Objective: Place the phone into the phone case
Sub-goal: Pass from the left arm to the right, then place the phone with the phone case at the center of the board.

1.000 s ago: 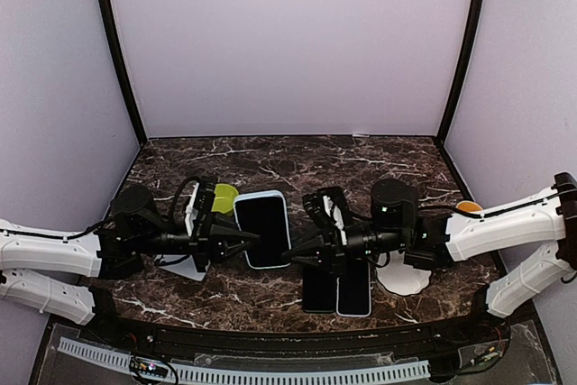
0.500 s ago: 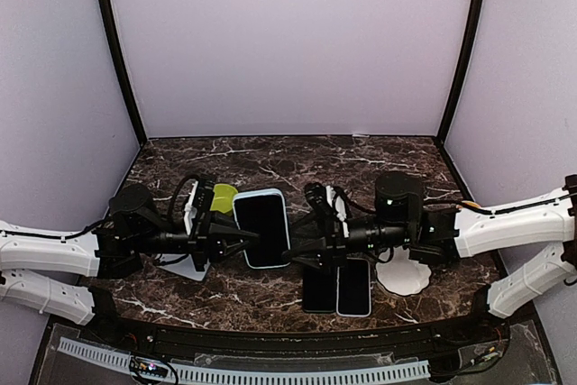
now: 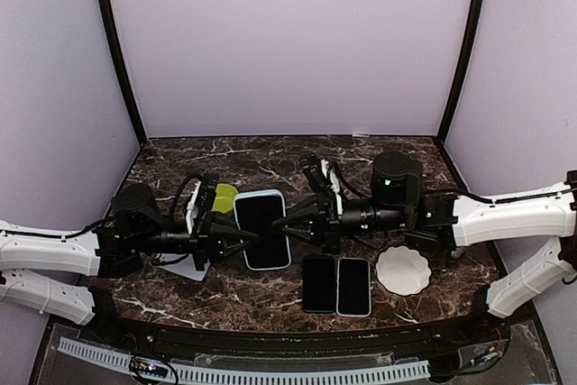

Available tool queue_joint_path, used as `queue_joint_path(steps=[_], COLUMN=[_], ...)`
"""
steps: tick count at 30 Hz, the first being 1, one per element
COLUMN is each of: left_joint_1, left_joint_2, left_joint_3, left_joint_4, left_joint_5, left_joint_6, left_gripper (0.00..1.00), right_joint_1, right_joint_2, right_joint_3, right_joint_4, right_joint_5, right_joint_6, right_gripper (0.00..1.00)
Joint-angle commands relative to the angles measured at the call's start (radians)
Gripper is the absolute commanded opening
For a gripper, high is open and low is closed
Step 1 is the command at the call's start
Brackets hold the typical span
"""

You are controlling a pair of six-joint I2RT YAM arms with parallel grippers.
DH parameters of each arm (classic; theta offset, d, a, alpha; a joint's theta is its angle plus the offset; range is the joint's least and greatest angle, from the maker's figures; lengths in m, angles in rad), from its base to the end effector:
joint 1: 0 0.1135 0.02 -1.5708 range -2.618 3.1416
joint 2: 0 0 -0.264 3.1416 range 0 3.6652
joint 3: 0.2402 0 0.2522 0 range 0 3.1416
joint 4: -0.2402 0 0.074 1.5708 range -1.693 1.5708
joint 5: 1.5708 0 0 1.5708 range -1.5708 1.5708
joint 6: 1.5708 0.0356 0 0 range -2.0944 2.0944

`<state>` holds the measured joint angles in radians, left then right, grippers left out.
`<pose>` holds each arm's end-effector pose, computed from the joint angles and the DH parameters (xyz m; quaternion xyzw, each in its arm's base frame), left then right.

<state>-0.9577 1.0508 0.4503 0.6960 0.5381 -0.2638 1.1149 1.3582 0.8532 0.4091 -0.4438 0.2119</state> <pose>0.1168 -0.1977 0.2637 0.4055 0.5428 -0.5556 0.4819 0.1242 0.2881 0.2954 -0.4482 0.5851 0.5323 0.4165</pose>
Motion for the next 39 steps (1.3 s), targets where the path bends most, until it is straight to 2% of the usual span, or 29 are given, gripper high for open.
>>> queue_joint_path(steps=[1, 2, 3, 4, 6, 8, 11, 13, 16, 21, 29, 34, 39], left_joint_1=[-0.008, -0.007, -0.006, -0.005, -0.002, 0.012, 0.039, 0.059, 0.097, 0.166, 0.217, 0.228, 0.235], left_joint_2=[-0.025, -0.034, -0.038, -0.044, -0.053, -0.057, -0.058, -0.050, -0.008, 0.096, 0.191, 0.149, 0.097], left_joint_3=[0.029, 0.035, 0.039, 0.052, 0.082, 0.122, 0.192, 0.239, 0.304, 0.414, 0.458, 0.412, 0.376], left_joint_4=[0.022, -0.036, -0.072, -0.160, -0.313, -0.484, -0.743, -0.841, -0.922, -1.038, -1.042, -1.006, -0.980], left_joint_5=[-0.076, -0.105, -0.170, -0.202, -0.297, -0.419, -0.513, -0.574, -0.581, -0.568, -0.506, -0.487, -0.504], left_joint_6=[-0.031, -0.036, -0.037, -0.037, -0.034, -0.037, -0.024, 0.009, 0.083, 0.117, 0.147, 0.148, 0.155], left_gripper=[0.21, 0.45, 0.55, 0.69, 0.79, 0.86, 0.90, 0.92, 0.94, 0.95, 0.95, 0.95, 0.95], right_joint_1=[-0.014, -0.023, -0.033, -0.042, -0.060, -0.071, -0.073, -0.071, -0.062, -0.033, -0.001, 0.029, 0.051], right_joint_2=[0.024, 0.024, 0.021, 0.021, 0.030, 0.050, 0.105, 0.163, 0.241, 0.341, 0.424, 0.444, 0.420], right_joint_3=[0.005, -0.003, -0.013, -0.022, -0.040, -0.063, -0.093, -0.091, -0.071, -0.073, -0.096, -0.076, -0.038], right_joint_4=[-0.002, -0.009, -0.018, -0.032, -0.066, -0.073, -0.023, 0.012, 0.025, 0.092, 0.121, 0.015, -0.171], right_joint_5=[0.048, 0.065, 0.091, 0.123, 0.183, 0.208, 0.205, 0.178, 0.176, 0.163, 0.147, 0.219, 0.358], right_joint_6=[0.124, 0.152, 0.190, 0.229, 0.327, 0.437, 0.580, 0.654, 0.721, 0.830, 0.927, 0.942, 0.925], right_gripper=[0.00, 0.00, 0.00, 0.00, 0.00, 0.00, 0.00, 0.00, 0.00, 0.00, 0.00, 0.22, 0.28])
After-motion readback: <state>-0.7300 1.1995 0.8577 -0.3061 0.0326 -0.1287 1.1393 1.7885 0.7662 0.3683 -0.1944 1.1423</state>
